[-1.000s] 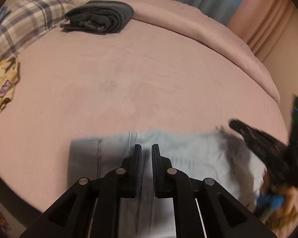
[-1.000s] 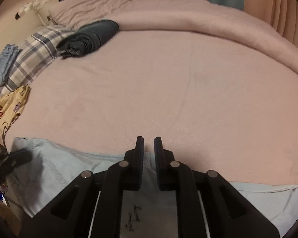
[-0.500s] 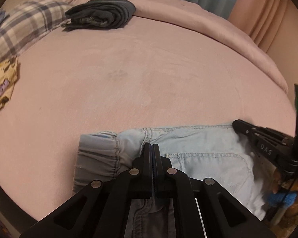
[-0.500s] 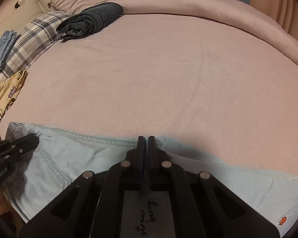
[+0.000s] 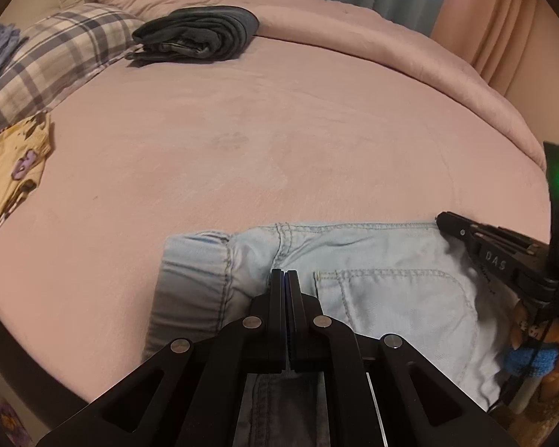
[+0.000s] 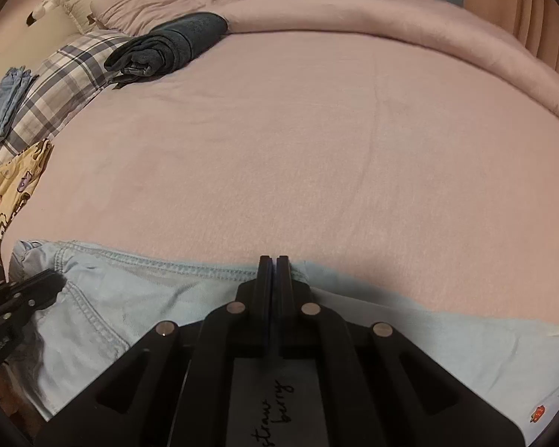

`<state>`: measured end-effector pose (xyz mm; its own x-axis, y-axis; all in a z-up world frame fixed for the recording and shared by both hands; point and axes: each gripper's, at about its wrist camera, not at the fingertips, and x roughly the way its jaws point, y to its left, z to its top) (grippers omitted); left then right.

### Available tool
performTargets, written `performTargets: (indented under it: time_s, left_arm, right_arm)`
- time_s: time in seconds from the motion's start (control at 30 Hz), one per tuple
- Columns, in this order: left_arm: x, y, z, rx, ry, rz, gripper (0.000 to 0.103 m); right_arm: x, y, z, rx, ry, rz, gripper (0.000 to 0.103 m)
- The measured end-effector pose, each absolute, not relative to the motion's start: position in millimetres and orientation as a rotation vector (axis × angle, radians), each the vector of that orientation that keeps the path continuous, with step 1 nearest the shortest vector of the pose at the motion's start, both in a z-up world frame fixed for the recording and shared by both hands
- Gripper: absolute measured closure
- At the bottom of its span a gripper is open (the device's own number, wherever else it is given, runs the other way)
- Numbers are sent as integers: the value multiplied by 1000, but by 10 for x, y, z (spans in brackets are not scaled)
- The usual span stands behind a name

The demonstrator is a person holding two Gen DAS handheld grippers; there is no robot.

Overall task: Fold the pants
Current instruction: 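Stretch the pants flat, open the right gripper, then open the left gripper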

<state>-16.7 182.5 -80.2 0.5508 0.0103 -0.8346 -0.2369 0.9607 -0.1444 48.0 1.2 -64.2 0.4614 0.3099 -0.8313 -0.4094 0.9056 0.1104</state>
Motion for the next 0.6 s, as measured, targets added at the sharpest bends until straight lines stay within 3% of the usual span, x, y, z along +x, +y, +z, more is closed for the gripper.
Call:
performTargets:
  time_s: [0.13,0.27,0.43,0.53,0.6]
  left_arm:
    - [-258,1775,-563,-340,975,144,96]
    - [-375,1357,-394,-331,933,10,96]
    - [-341,760,-560,-272,981,-157,96]
    - [-216,641,-898,-265,1094,-94,96]
    - [-224,696,-984,-292,1073,-59,96]
  right_arm:
    - [410,-298,-424,22,985,484,95]
    - [220,-642,-206,-3,956,442,63]
    - [-22,-1063,-306,-14,1003,395,63]
    - [-37,-1289,-537,-18,1023,346,71]
    - [-49,-1402,-560,28,982,367,73]
